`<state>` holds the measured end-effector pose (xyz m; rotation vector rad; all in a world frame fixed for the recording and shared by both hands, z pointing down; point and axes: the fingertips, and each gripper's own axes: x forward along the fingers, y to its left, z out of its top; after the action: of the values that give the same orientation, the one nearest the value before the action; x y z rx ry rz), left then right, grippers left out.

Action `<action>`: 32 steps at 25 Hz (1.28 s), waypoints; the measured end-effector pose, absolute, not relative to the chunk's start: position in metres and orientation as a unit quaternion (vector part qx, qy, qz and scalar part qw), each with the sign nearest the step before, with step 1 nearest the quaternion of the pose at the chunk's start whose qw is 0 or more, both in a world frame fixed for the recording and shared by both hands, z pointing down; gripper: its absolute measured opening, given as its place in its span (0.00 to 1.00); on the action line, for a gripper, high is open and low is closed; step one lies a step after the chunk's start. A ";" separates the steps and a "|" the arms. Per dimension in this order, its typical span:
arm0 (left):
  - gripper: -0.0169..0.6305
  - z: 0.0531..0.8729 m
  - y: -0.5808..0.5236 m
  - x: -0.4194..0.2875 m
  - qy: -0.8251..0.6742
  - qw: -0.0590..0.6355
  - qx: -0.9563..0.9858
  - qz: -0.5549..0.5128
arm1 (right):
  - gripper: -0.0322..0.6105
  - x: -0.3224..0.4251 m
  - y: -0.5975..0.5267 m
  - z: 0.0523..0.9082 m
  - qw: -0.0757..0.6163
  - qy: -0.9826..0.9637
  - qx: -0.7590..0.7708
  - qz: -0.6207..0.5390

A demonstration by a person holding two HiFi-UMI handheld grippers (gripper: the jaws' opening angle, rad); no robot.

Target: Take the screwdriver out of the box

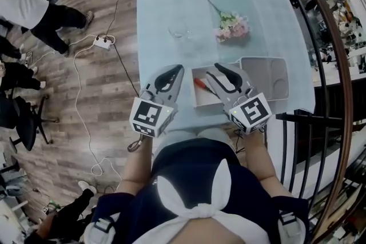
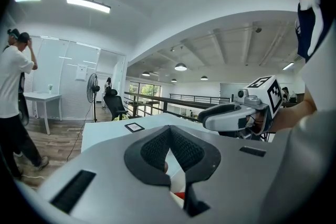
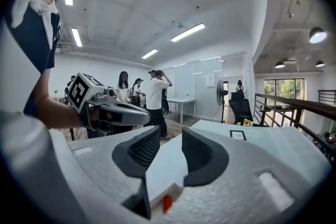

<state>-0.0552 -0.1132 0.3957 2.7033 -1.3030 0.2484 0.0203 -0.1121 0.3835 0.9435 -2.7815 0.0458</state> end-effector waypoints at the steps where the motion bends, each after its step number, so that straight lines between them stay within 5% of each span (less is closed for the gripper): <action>1: 0.05 0.397 -0.115 -0.055 -0.430 0.068 0.897 0.082 | 0.25 0.020 -0.114 0.389 0.107 -0.941 0.320 0.020; 32: 0.05 0.460 -0.123 -0.046 -0.395 0.112 0.904 0.119 | 0.25 0.012 -0.112 0.525 0.255 -0.925 0.252 0.124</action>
<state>-0.0464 -0.1232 0.4601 2.6544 -1.1602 0.3508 0.0116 -0.1117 0.5249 0.6841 -2.5121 0.3367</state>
